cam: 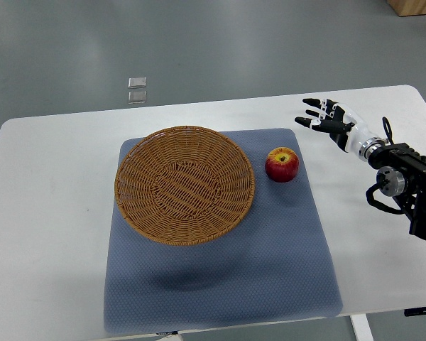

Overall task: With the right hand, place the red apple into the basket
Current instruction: 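Move the right hand toward the red apple beside the basket, then close the right hand's fingers around the red apple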

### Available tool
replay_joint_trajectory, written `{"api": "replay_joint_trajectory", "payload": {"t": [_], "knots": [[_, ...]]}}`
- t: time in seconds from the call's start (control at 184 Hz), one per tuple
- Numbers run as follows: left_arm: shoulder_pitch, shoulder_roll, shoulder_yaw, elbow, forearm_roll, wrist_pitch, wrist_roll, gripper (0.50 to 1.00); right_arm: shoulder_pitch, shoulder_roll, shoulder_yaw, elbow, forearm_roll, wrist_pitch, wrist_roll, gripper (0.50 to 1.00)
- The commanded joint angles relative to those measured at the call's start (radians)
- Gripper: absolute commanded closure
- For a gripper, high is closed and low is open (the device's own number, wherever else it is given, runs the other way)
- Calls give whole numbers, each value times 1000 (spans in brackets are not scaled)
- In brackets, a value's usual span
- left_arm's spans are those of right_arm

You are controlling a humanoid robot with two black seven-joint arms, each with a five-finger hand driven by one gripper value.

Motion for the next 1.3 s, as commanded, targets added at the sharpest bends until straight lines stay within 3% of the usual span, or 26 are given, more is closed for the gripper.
{"api": "replay_joint_trajectory", "payload": {"t": [0.0,0.103,0.228,0.293,0.478,0.516,0.657,0.939,1.075,1.292], "knots": [[1,0,-1,0,0,0,0,500,1,-3,-29,2,-16,24,15,587],[1,0,-1,0,0,0,0,500,11,-37,-98,2,-95,85,93,587],[1,0,-1,0,0,0,0,500,14,-43,-110,5,-151,94,124,587],[-1,0,-1,2,1,0,0,500,23,-60,-111,12,-255,139,159,587],[-1,0,-1,0,0,0,0,500,43,-61,-111,17,-350,211,187,587],[1,0,-1,2,0,0,0,500,49,-63,-111,20,-373,258,198,587],[1,0,-1,2,0,0,0,500,50,-83,-113,58,-384,294,201,587],[1,0,-2,2,0,0,0,500,58,-89,-113,87,-585,277,222,589],[1,0,-2,2,0,0,0,500,54,-89,-114,87,-623,194,224,589],[1,0,-1,2,0,0,0,500,60,-90,-184,87,-662,160,247,589]]}}
